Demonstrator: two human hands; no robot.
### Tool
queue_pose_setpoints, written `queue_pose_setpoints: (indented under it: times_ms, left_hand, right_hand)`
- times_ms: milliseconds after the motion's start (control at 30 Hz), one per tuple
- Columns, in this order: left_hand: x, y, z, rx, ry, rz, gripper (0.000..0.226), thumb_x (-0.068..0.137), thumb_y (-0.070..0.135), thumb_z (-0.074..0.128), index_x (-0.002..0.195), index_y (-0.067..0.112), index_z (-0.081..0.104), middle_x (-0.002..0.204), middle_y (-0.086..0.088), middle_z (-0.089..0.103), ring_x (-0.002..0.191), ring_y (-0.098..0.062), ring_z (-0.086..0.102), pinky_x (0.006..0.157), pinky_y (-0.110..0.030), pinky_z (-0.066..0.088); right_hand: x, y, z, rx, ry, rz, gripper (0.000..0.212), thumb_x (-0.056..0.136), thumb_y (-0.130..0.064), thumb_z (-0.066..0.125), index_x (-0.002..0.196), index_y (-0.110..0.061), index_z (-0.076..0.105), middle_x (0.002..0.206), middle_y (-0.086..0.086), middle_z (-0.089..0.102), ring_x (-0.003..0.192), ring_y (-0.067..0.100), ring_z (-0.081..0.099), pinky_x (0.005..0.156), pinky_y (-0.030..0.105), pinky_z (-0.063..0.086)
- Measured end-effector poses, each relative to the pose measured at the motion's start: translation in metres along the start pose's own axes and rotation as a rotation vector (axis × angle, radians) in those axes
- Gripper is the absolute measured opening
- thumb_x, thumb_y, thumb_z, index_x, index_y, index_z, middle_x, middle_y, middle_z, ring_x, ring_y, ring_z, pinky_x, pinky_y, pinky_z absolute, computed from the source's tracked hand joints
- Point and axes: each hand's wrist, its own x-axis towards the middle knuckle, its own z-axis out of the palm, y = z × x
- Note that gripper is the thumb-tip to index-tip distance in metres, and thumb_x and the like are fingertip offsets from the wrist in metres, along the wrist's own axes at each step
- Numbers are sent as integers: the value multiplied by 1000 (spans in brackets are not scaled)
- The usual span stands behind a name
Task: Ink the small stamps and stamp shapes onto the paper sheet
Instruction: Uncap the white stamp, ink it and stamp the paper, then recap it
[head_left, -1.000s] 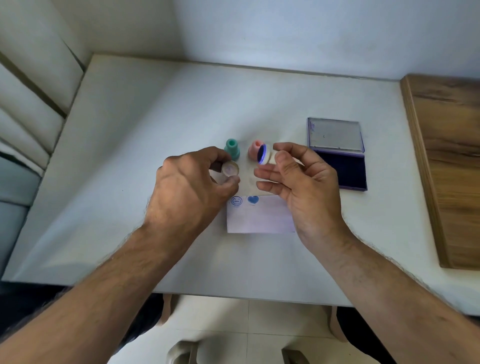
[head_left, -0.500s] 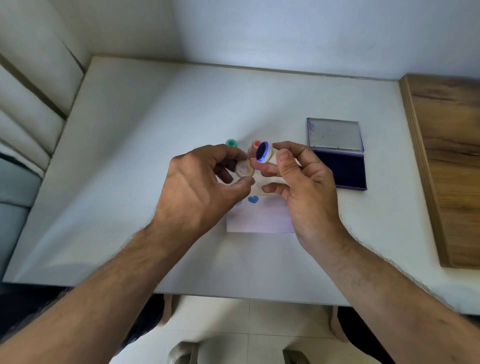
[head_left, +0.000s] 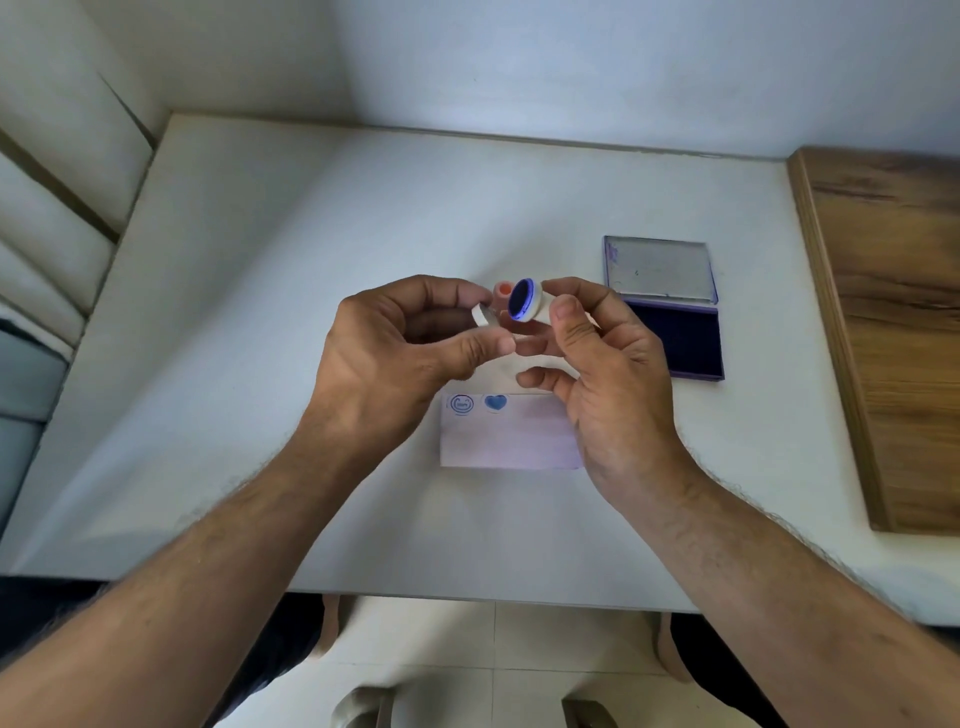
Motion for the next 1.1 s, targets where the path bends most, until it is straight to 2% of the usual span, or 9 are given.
queue_pose_setpoints:
  times_ms: [167,367,533,633,733,900,1100]
  left_hand:
    - [0,2,0,-61,-22,41,35,60,16,85,93,17,75,78,-2,71,73,-15,68,75,-27,57]
    - [1,1,-2,-75,-1,58,38,59,15,84,96,20,77,76,6,72,78,-12,69,82,-27,55]
    - [1,3,-4,-97,-20,61,35,63,10,81,96,18,76,87,1,77,83,-12,72,81,-24,56]
    - [0,5,-3,-106,-77,86,31,69,-1,78,92,19,76,89,4,78,85,-12,73,77,-20,55]
    - [-1,5,-4,-105,-86,92,30,69,2,78,88,24,77,89,5,78,83,-11,73,75,-21,55]
    - [0,5,-5,-107,-104,76,26,69,8,77,88,26,78,88,6,78,78,-10,71,72,-22,55]
    - [1,4,-6,-109,-123,71,30,77,-3,72,88,25,78,87,5,78,77,-10,71,72,-24,56]
  right_hand:
    - [1,-3,-1,6,5,-18,13,96,-14,57,100,-18,69,85,4,70,74,17,62,63,33,53]
    - [2,-2,-4,-9,-34,-59,19,91,-5,62,96,-21,70,83,-3,68,75,17,61,64,32,52]
    - [1,-3,-4,-86,-88,-124,20,79,-5,64,89,-22,68,79,-16,71,74,9,62,63,28,52]
    - [1,-4,-3,-132,-86,-152,23,76,-7,66,88,-25,70,83,-14,73,77,12,63,66,30,53]
    - [1,-4,-3,-185,-63,-205,25,76,-6,69,87,-28,71,88,-11,74,79,13,65,72,35,54]
    - [-2,-5,-4,-330,-24,-340,25,78,-4,73,90,-26,71,93,-9,74,77,9,63,69,30,53]
    - [0,-4,-9,-484,-29,-487,22,80,-9,75,100,-18,70,98,1,72,83,18,66,69,30,54]
